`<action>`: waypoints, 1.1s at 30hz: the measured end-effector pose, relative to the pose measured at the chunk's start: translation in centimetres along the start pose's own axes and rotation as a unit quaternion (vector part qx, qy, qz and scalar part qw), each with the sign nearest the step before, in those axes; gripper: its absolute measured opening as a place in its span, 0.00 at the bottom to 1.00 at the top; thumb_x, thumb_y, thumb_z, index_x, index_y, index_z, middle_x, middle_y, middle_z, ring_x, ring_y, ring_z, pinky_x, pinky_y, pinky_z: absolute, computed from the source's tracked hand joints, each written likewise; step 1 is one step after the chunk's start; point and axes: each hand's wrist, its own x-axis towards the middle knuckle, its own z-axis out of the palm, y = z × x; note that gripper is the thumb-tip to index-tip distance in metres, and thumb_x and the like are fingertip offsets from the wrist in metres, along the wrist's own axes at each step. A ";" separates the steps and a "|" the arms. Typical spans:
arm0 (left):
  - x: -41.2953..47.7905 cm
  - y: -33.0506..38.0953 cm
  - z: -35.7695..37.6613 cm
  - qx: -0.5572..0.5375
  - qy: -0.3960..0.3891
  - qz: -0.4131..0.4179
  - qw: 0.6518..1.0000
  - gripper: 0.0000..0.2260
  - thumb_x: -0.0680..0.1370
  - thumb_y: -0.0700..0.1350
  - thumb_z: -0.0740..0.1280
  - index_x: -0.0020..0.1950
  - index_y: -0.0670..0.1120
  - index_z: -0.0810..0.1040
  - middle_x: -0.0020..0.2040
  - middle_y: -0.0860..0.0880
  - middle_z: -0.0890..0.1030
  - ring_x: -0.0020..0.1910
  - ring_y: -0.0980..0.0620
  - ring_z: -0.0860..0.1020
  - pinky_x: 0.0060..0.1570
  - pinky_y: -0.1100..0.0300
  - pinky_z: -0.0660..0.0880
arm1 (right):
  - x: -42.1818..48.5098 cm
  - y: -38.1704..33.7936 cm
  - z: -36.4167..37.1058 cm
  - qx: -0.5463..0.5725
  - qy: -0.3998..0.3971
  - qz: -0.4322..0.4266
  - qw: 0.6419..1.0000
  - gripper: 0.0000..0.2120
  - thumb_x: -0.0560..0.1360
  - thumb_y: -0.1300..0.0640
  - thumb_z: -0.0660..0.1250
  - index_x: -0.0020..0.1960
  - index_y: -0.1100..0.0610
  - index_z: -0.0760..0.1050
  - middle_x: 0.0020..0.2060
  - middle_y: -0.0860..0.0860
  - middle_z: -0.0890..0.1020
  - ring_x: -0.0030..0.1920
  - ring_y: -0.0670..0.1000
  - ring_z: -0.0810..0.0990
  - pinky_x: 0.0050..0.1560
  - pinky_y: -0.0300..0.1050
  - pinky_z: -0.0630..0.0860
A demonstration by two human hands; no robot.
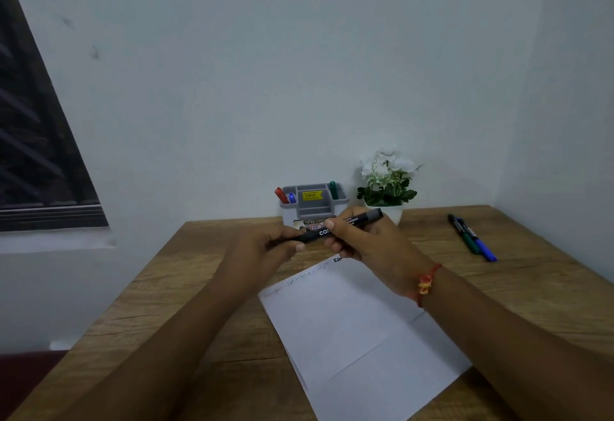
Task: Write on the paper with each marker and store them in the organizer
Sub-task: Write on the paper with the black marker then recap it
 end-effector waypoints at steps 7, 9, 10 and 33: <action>0.0 0.2 0.2 -0.059 0.015 -0.037 0.997 0.07 0.74 0.43 0.73 0.47 0.56 0.83 0.40 0.49 0.84 0.41 0.50 0.81 0.47 0.54 0.77 | 0.1 0.1 -0.2 0.072 0.005 0.046 0.996 0.11 0.76 0.53 0.71 0.49 0.61 0.82 0.40 0.58 0.85 0.38 0.49 0.82 0.37 0.37 0.80; 0.2 0.4 0.3 -0.089 0.041 -0.051 0.994 0.06 0.74 0.44 0.72 0.48 0.55 0.84 0.42 0.50 0.84 0.43 0.52 0.81 0.48 0.56 0.78 | 0.2 0.0 -0.1 0.120 0.034 0.080 0.989 0.21 0.74 0.43 0.68 0.55 0.61 0.81 0.42 0.58 0.86 0.39 0.49 0.83 0.36 0.39 0.80; 0.2 0.7 0.3 -0.105 0.059 -0.051 0.991 0.06 0.75 0.44 0.72 0.48 0.54 0.83 0.43 0.50 0.84 0.44 0.52 0.81 0.48 0.58 0.79 | 0.4 0.0 -0.2 0.133 0.062 0.100 0.984 0.26 0.75 0.38 0.64 0.56 0.59 0.81 0.42 0.57 0.86 0.38 0.49 0.84 0.36 0.40 0.80; 10.5 -1.2 0.0 0.154 0.230 0.018 0.961 0.11 0.78 0.38 0.67 0.61 0.42 0.79 0.54 0.44 0.81 0.51 0.52 0.80 0.56 0.61 0.76 | 0.9 2.2 -2.8 -0.516 0.126 -0.051 0.846 0.23 0.81 0.34 0.51 0.40 0.49 0.71 0.31 0.46 0.76 0.35 0.48 0.77 0.32 0.46 0.71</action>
